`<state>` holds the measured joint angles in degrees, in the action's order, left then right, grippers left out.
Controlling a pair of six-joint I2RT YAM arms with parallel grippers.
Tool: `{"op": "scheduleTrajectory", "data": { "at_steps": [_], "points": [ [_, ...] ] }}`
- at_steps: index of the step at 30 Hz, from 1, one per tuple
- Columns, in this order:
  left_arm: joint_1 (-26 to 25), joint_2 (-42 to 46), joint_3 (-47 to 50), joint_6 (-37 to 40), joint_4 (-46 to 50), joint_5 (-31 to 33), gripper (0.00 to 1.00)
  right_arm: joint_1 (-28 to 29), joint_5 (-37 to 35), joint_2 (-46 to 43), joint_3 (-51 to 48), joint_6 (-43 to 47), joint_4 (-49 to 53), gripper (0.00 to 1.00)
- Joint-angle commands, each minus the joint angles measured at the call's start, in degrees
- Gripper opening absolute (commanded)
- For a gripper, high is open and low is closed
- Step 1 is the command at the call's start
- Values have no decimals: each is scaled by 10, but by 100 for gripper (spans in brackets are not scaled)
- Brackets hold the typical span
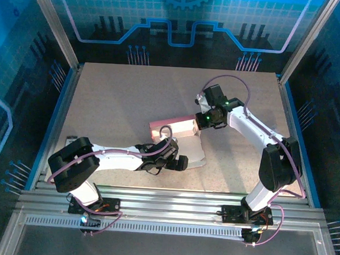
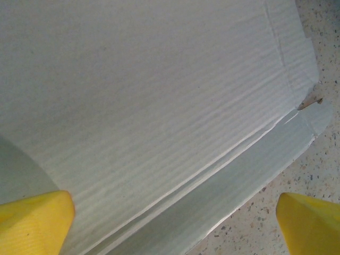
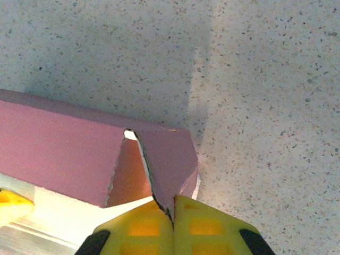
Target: Fold the paper box
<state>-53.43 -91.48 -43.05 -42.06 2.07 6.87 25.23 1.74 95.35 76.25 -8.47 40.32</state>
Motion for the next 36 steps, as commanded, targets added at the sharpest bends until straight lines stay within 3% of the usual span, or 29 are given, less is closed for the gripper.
{"op": "scheduleTrajectory", "data": {
  "at_steps": [1, 20, 28, 36],
  "points": [
    [-4, -26, 2, -18, 24, -14, 99, 7, 23, 1, 20, 10, 30, 0],
    [-5, -19, 12, -44, 15, -20, 99, 24, 26, -1, -51, -56, -28, 0],
    [-5, 43, 15, -51, 27, -29, 99, 33, -4, -3, -81, -58, -51, 0],
    [18, 147, -17, -39, 92, -81, 99, 51, -19, 3, -70, -39, -57, 0]
  ]
}}
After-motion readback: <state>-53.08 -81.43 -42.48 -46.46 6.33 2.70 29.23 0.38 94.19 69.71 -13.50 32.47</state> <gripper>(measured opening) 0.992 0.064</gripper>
